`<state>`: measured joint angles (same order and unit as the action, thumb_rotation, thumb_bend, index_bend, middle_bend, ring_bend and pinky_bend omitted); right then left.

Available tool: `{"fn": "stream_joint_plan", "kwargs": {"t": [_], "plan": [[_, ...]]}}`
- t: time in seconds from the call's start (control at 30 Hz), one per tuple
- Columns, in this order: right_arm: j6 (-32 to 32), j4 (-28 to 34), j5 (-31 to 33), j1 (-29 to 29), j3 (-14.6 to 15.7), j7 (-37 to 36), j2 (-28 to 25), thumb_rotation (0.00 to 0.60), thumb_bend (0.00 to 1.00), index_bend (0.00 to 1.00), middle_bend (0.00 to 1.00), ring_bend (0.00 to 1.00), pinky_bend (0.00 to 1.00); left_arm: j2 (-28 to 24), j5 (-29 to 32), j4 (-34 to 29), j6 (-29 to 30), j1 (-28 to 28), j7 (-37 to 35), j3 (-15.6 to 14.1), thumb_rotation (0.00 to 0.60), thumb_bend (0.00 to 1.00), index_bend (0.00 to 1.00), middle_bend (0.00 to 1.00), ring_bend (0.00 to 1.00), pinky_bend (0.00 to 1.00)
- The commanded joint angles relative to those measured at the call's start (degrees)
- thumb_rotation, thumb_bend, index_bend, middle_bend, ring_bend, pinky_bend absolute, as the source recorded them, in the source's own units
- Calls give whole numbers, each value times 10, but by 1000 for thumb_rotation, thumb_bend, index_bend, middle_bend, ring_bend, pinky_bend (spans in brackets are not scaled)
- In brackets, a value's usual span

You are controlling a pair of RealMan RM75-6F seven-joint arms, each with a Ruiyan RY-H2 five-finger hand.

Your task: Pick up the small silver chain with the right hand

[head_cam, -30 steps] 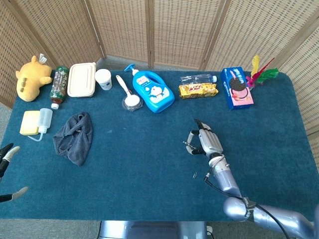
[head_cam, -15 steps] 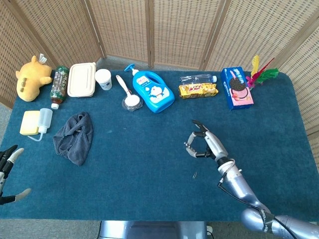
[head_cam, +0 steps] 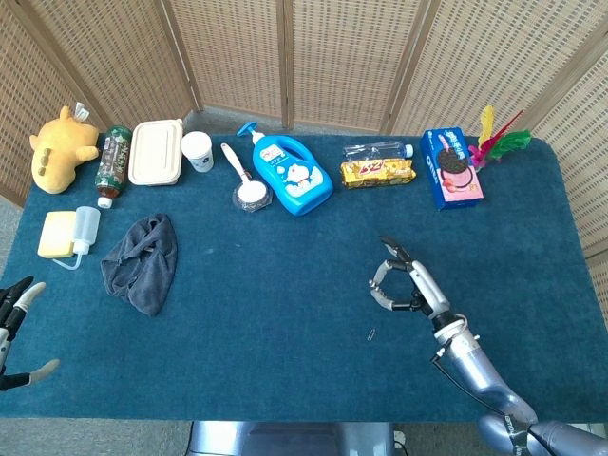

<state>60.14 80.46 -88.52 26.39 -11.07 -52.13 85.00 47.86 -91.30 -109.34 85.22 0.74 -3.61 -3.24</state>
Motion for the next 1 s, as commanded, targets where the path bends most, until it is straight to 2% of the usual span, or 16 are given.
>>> {"fn": "stream_joint_plan", "kwargs": {"t": [0.03, 0.27, 0.43, 0.7, 1.0], "plan": [[24, -27, -23, 0, 22, -36, 8, 600, 455, 750, 84, 0, 11, 1, 1, -1, -1, 0, 1, 0, 600, 206, 0, 0, 0, 0], [54, -72, -50, 1, 56, -95, 22, 600, 455, 761, 84, 0, 11, 2, 5, -3, -6, 3, 4, 1, 600, 206, 0, 0, 0, 0], [66, -91, -59, 4, 71, -111, 31, 600, 457, 762, 84, 0, 11, 3, 5, -4, -9, 3, 7, 0, 600, 206, 0, 0, 0, 0], [70, -109, -72, 10, 101, -90, 58, 600, 458, 769, 84, 0, 11, 5, 8, -7, -10, 4, 13, 0, 600, 206, 0, 0, 0, 0], [60, -107, -66, 22, 108, -77, 79, 600, 458, 772, 84, 0, 11, 5, 8, -7, -11, 4, 14, 0, 600, 206, 0, 0, 0, 0]]}}
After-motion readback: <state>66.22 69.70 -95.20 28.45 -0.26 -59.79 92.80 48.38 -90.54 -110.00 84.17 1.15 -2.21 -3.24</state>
